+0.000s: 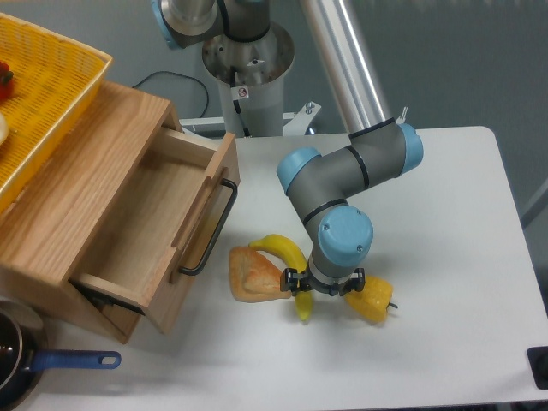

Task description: Pick up the banana

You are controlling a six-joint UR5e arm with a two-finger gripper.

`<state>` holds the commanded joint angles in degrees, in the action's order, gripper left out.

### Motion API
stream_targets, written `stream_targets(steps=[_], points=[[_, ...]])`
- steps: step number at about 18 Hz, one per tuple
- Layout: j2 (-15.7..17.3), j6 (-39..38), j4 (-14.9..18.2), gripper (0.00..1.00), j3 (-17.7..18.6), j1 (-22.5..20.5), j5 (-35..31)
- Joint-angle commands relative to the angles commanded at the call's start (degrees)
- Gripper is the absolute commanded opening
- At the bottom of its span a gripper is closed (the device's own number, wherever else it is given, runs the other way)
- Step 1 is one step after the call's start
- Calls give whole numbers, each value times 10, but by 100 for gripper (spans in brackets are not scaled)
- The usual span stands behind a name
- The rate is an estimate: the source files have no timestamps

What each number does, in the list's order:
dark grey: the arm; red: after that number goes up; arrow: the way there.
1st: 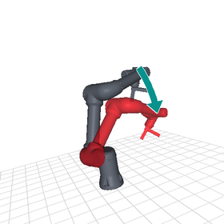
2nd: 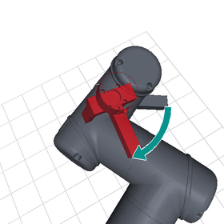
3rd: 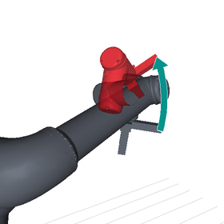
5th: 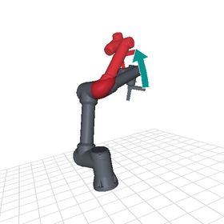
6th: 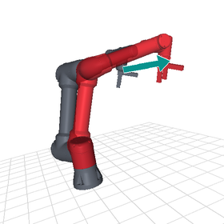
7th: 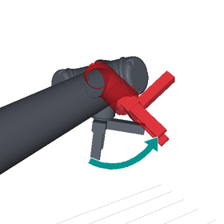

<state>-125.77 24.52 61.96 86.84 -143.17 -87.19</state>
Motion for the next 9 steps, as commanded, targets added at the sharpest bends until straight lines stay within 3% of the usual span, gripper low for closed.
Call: stream_targets(steps=[9], points=[[0, -1, 0, 100, 3, 4, 0]])
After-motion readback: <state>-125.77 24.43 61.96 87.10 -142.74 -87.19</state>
